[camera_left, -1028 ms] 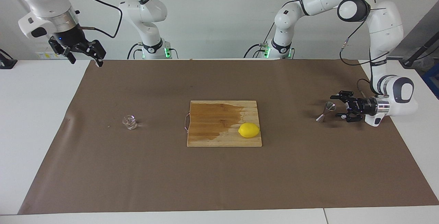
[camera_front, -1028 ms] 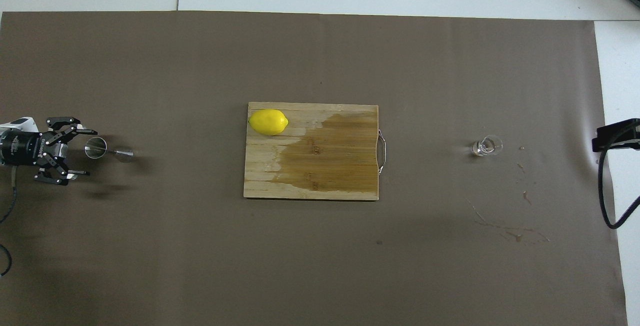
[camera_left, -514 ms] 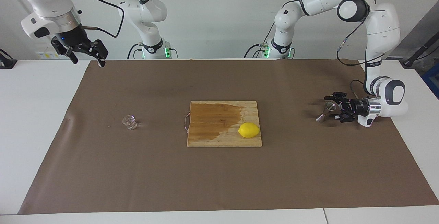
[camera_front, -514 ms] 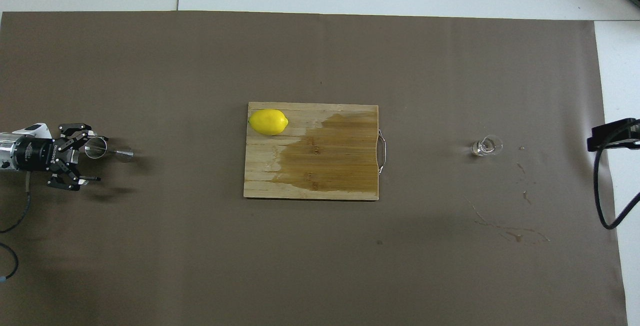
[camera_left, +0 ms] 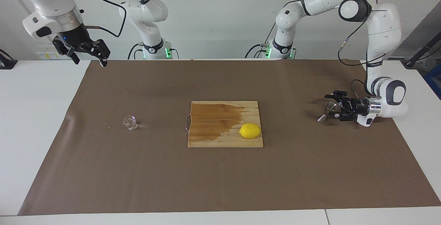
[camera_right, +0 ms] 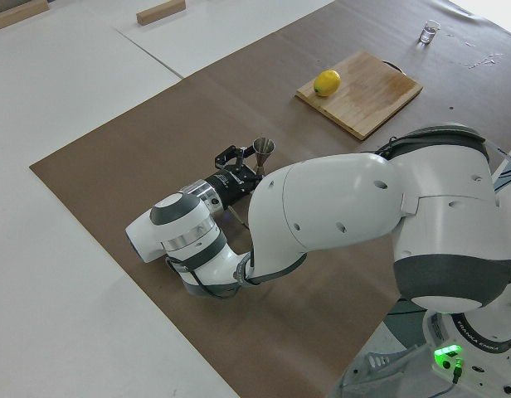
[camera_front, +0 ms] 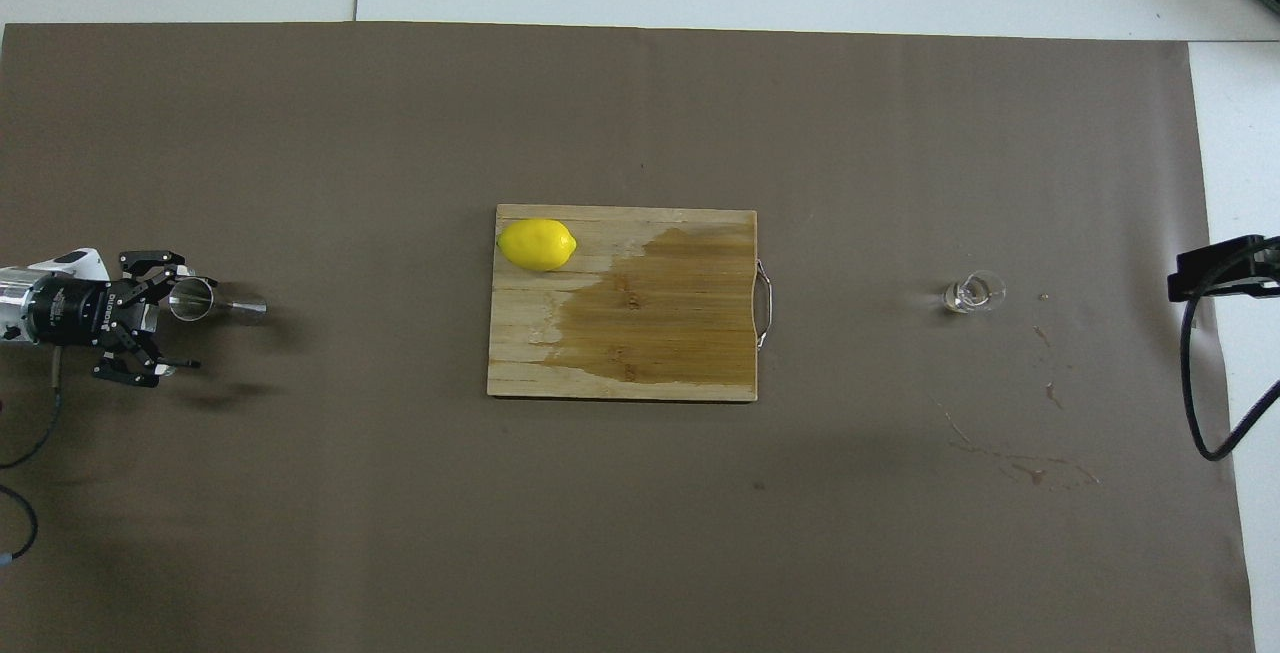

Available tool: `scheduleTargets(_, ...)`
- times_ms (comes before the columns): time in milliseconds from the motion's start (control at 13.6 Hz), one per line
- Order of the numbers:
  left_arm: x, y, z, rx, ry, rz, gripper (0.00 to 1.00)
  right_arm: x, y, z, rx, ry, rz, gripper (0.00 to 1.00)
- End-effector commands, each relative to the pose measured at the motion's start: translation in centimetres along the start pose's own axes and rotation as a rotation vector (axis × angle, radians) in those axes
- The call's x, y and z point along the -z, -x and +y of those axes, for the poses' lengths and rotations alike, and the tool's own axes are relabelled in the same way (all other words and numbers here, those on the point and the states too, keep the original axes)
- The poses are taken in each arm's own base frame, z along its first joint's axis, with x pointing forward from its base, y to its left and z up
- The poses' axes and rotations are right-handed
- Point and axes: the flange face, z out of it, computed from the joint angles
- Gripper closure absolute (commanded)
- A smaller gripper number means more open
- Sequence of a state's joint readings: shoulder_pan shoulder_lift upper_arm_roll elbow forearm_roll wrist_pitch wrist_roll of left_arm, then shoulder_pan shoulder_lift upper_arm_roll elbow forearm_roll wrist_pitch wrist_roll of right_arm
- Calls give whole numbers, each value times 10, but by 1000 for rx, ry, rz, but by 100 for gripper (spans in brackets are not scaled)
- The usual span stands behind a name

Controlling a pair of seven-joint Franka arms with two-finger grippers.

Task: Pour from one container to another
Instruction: 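Close the left gripper around the small metal cup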

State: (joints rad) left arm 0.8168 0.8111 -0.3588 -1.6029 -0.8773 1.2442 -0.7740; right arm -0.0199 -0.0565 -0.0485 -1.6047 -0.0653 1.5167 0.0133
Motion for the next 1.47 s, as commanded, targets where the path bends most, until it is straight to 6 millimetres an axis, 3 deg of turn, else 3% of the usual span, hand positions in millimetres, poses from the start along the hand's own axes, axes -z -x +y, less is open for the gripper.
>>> scheduleTargets(0, -3, 7, -8, -13, 9, -10, 0, 2, -2, 1, -13, -12, 8, 0)
scheduleTargets(1395, -3, 9, 2, -52, 57, -2, 0, -4, -3, 8, -20, -16, 16, 0)
